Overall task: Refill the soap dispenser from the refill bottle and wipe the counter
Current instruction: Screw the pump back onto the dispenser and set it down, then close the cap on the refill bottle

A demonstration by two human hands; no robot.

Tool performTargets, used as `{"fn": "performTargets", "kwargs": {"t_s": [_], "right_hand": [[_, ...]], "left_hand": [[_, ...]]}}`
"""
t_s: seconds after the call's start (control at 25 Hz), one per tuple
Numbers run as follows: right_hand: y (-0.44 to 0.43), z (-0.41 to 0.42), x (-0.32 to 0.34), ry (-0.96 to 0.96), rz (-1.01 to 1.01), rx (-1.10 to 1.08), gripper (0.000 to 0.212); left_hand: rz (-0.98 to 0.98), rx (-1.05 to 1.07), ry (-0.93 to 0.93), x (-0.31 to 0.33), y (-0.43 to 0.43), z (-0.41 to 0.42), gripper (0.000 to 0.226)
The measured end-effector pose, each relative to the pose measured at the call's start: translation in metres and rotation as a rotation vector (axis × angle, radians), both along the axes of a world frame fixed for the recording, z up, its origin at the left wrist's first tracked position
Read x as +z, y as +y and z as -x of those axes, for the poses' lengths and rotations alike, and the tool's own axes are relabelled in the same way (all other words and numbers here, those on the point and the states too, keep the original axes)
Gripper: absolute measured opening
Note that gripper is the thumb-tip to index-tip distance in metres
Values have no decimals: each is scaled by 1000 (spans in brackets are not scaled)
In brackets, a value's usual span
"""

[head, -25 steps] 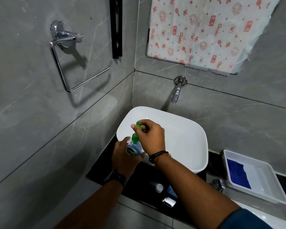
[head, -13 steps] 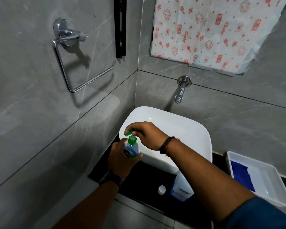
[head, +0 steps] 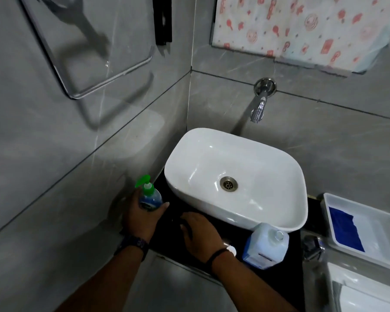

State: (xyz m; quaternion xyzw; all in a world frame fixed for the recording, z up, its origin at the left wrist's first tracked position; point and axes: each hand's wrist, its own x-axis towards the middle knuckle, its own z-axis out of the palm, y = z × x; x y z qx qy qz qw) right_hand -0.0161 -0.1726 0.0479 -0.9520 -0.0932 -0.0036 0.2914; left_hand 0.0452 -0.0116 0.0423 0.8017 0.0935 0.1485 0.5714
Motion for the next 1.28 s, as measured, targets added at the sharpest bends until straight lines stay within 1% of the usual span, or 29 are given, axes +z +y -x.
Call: {"fn": "performTargets", "kwargs": {"t_s": [0.16, 0.28, 0.48, 0.56, 0.68, 0.72, 0.8, 0.92, 1.08, 1.2, 1.24, 1.28], "right_hand": [[9, 2, -55, 48, 149, 30, 54], [16, -1, -82, 0, 258, 42, 66], [16, -1, -109, -24, 333, 30, 71], [16, -2, -113, -43, 340, 20, 70], [18, -3, -112, -32, 315, 29, 69], [18, -2, -109, -22, 285, 30, 69], [19, -2, -94, -40, 180, 11, 65], [11, 2, -48, -123, 4, -39, 53], [-21, 13, 29, -353, -116, -174, 33], [-60, 34, 71, -584, -167, -361, 22], [-76, 43, 80, -627, -197, -444, 20], [-93, 52, 84, -640, -242, -524, 20]], "left_hand": [[-3, -90, -28, -33, 2, -3, 77], [-59, -100, -42, -53, 7, 0, 81], [-124, -86, -11, -67, 9, 6, 82], [-134, -89, 4, -67, 9, 6, 89], [-120, -101, 1, -65, 16, 9, 112], [-127, -97, 1, -63, 18, 12, 116], [-160, -69, -17, -52, 19, 18, 116], [-212, -77, -55, -14, 9, 23, 107], [-415, -108, -266, 38, -18, 26, 82], [-470, -178, -367, 55, -48, 38, 63], [-474, -219, -381, 54, -59, 46, 55], [-475, -273, -356, 50, -72, 53, 47]]}}
